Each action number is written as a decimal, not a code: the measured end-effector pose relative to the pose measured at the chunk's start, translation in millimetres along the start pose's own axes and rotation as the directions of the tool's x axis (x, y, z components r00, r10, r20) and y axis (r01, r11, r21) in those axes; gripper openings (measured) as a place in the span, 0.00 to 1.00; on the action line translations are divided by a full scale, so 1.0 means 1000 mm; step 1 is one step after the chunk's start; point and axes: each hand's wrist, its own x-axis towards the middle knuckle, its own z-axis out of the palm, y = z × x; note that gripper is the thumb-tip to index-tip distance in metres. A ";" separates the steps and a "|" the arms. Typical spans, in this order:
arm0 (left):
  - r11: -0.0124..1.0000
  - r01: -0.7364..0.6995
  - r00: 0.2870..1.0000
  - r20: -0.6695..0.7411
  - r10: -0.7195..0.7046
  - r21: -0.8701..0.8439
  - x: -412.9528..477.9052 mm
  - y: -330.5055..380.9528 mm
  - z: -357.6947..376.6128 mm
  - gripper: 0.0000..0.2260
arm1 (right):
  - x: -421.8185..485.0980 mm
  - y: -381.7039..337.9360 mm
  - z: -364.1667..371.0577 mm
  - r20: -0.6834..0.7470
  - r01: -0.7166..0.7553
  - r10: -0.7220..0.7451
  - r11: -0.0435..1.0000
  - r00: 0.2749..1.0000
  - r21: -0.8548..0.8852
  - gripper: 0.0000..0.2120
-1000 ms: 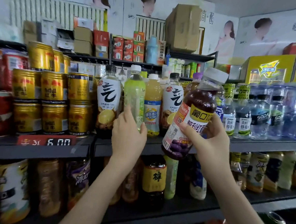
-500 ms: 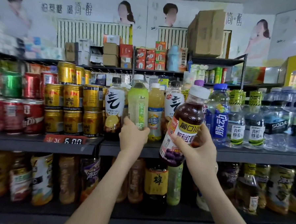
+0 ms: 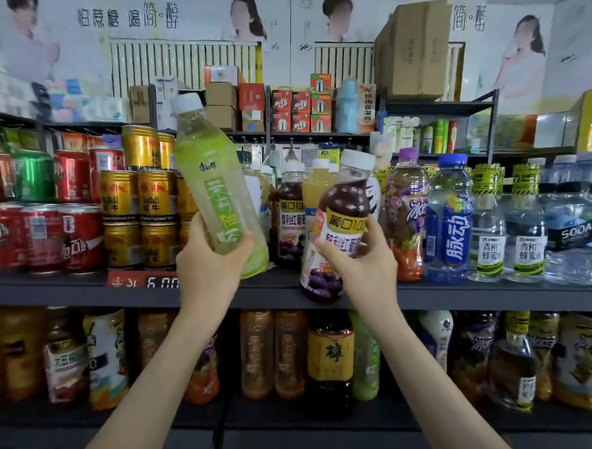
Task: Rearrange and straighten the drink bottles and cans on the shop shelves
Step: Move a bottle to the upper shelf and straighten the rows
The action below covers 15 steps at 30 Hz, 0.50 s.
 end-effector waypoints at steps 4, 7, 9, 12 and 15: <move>1.000 0.013 0.999 0.038 -0.013 -0.002 0.008 -0.013 -0.011 0.22 | 0.016 0.002 0.042 0.059 0.019 -0.011 0.991 0.998 -0.133 0.24; 1.000 0.013 0.998 0.065 -0.013 0.010 0.013 -0.025 -0.017 0.22 | 0.029 0.011 0.069 0.089 0.015 0.008 0.968 0.996 -0.250 0.28; 1.000 0.010 0.997 0.078 -0.012 0.019 0.017 -0.032 -0.020 0.23 | 0.034 0.015 0.081 0.087 -0.007 0.036 0.948 0.996 -0.318 0.33; 1.000 0.008 0.995 0.097 -0.009 0.015 0.023 -0.040 -0.023 0.24 | 0.032 0.019 0.087 0.081 -0.001 0.037 0.916 0.996 -0.402 0.37; 1.000 -0.005 0.994 0.112 0.004 0.010 0.028 -0.045 -0.025 0.24 | 0.019 0.024 0.085 0.093 0.053 -0.005 0.853 0.996 -0.520 0.40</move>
